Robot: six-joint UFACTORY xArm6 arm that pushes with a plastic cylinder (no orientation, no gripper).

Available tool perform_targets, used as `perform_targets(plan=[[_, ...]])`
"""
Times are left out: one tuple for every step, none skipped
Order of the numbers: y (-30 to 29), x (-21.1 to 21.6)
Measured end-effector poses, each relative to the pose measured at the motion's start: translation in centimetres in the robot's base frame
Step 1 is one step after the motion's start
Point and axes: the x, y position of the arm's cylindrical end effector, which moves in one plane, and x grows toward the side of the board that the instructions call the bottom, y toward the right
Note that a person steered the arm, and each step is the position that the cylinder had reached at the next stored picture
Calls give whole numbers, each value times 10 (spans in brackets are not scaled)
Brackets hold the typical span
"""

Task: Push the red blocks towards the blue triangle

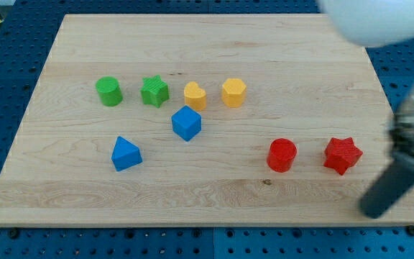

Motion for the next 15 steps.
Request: perform_targets(plan=[[18, -15], [22, -58], [22, -66], [22, -83], [22, -82], [16, -81], [-6, -79], [-26, -75], [-43, -75], [-49, -75], [-60, -80], [-81, -101], [-101, -118], [-106, -121], [-93, -121]])
